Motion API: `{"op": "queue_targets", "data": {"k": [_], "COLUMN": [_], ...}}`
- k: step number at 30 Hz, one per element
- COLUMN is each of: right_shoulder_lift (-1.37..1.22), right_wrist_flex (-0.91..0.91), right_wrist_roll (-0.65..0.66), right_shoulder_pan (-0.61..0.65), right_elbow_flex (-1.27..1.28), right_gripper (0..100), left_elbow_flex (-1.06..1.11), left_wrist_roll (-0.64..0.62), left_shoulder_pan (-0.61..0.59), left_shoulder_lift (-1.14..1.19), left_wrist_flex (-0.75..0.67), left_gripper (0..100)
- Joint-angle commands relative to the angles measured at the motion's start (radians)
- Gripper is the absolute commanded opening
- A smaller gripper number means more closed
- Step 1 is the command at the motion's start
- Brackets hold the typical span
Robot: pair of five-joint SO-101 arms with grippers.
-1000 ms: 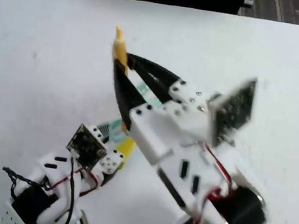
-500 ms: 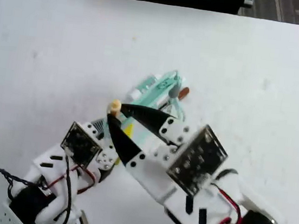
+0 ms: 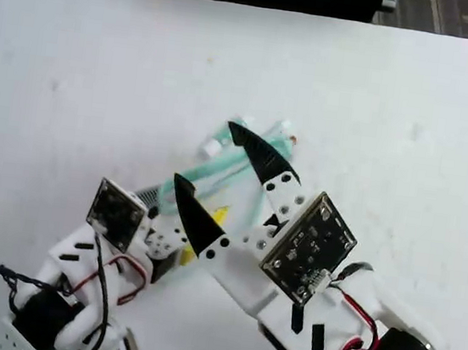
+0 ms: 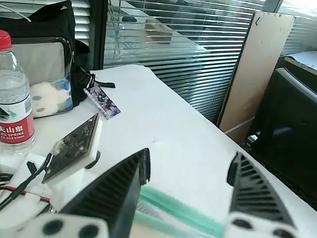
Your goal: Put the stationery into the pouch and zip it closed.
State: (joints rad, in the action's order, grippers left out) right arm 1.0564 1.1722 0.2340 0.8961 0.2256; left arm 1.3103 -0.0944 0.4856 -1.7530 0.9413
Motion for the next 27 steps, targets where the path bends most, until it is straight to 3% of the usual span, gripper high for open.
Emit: {"op": "queue_targets", "data": {"k": [1, 6, 14, 19, 22, 27], "right_shoulder_lift": [0.013, 0.013, 0.012, 0.002, 0.002, -0.093], "right_wrist_flex": [0.002, 0.002, 0.005, 0.067, 0.091, 0.097], "right_wrist_roll": [0.009, 0.012, 0.005, -0.098, -0.127, -0.129], "right_shoulder_pan": [-0.008, -0.044, -0.329, -0.472, -0.507, -0.507], "right_elbow_flex": [-0.012, -0.017, -0.017, -0.012, -0.011, -0.005], "right_gripper": [21.3, 19.9, 19.8, 19.8, 19.8, 19.7], "left_elbow_flex": [-0.046, -0.046, -0.052, -0.095, -0.18, -0.299], "left_wrist_roll": [-0.012, -0.012, 0.021, 0.097, 0.098, 0.103], "left_shoulder_pan": [-0.01, -0.007, -0.007, -0.018, -0.064, -0.237], "left_shoulder_lift": [-0.001, -0.001, -0.002, -0.002, -0.012, -0.093], "left_wrist_flex": [0.002, 0.006, 0.003, 0.028, 0.097, 0.167], "left_gripper": [23, 23, 3, 2, 2, 2]}}
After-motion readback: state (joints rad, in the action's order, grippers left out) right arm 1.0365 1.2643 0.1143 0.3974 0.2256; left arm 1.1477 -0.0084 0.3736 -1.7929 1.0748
